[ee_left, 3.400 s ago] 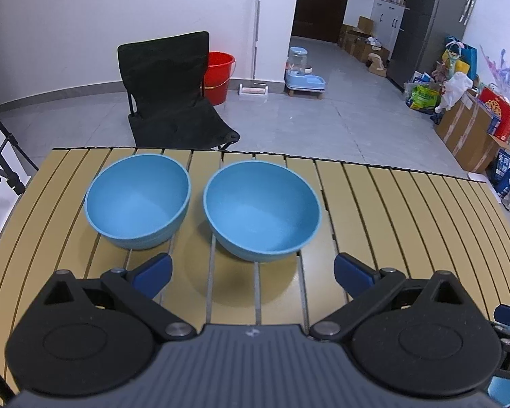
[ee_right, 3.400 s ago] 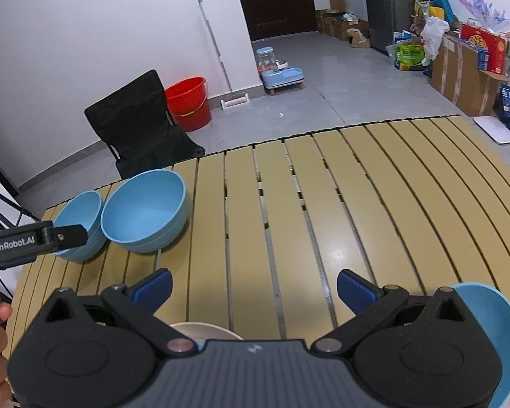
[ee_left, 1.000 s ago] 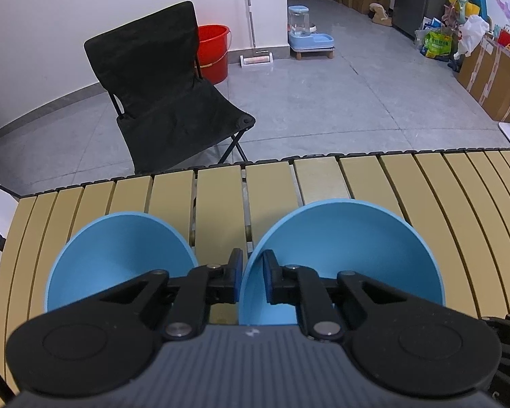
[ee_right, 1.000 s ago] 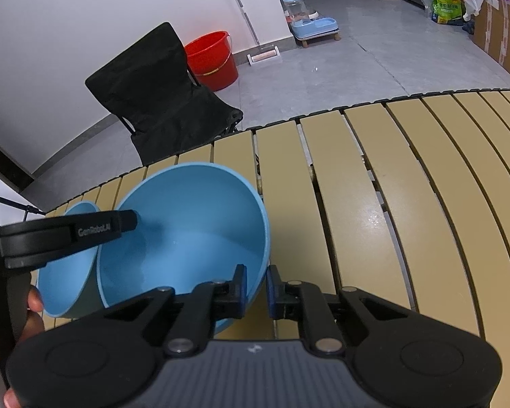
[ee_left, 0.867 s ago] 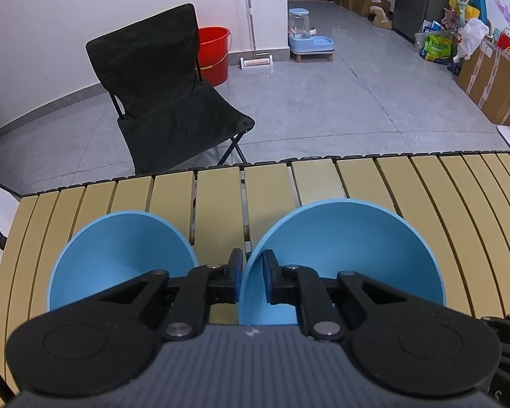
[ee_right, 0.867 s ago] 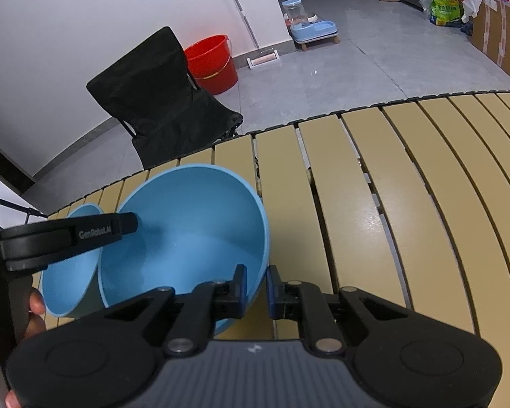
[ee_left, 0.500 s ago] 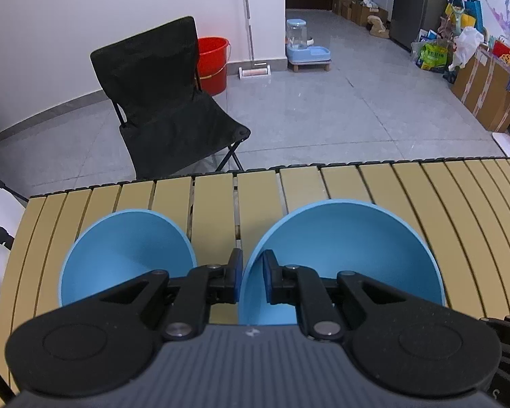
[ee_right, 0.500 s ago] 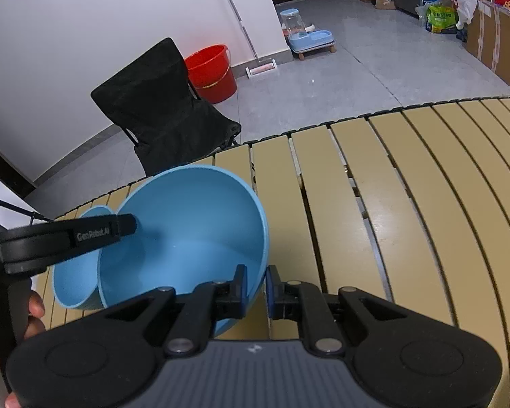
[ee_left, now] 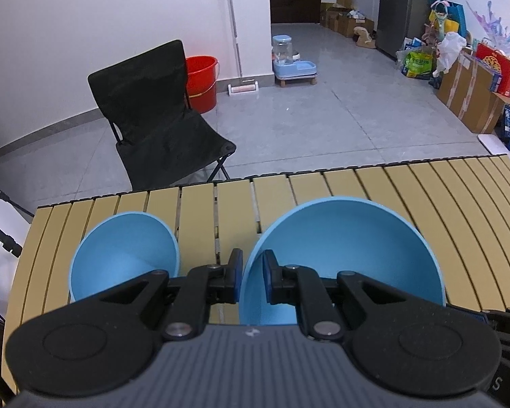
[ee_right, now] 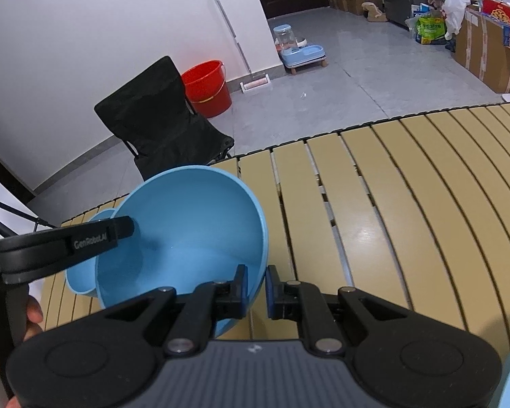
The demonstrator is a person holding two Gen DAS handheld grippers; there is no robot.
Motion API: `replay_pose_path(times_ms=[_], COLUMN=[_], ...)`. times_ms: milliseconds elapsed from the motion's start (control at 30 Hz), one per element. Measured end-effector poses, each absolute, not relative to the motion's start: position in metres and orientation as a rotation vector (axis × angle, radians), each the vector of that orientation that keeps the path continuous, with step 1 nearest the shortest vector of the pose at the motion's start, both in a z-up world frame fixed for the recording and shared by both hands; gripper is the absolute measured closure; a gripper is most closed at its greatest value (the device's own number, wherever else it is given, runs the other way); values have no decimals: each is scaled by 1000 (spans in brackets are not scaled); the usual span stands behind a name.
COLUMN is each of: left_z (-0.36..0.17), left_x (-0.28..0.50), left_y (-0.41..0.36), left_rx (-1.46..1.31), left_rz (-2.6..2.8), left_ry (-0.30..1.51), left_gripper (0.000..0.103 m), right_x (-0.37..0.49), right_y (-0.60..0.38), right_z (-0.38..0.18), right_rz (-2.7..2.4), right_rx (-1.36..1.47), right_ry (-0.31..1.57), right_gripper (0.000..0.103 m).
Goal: Organize plates and bowls
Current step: 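Lift both held bowls and carry them toward the placed bowls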
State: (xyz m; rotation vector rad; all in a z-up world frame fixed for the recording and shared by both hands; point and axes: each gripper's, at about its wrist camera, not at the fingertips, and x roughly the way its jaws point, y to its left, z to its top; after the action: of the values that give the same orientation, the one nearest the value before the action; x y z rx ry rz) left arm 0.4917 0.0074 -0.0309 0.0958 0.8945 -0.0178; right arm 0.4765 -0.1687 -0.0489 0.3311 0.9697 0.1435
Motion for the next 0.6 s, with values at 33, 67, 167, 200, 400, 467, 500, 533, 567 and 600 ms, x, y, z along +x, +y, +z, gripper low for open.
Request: replay_pose_path(times_ms=[33,67,167,200,400,467,500,533,567,600], left_z=[-29,-28,-23,-21,-8,-4,-3,-1,1,2], left_x=[488,484,473,469,450,443,439,436,433,431], left_y=[5,1,-8,-12,-30,-37,-41,-45,-49,-52], left_rx=[98,101,107,110,122,128,133,136,139,141], left_rz=[-21,-24,-36,-40,-52,-54,-57,-60,-66,-70], left_ry=[892,889,879,876,851,843,839,837,834,832], left_gripper=[90,90,90,90,90,90,90,90,90,90], right_x=[472,470,462,459,444,437,434,430,427,424], right_y=[-172,-173,-182,-185,-202,-208,-212,-213,-216,-219], right_z=[-47,-44,-38,-37,-26,-22,-21,-19,-18,-17], right_rz=[140,138,132,129,117,112,110,106,103,100], right_rx=[333,333,336,337,342,340,340,342,346,349], right_ry=[964,960,947,944,925,915,910,906,904,902], right_gripper=[93,93,93,93,94,94,94,94,94,94])
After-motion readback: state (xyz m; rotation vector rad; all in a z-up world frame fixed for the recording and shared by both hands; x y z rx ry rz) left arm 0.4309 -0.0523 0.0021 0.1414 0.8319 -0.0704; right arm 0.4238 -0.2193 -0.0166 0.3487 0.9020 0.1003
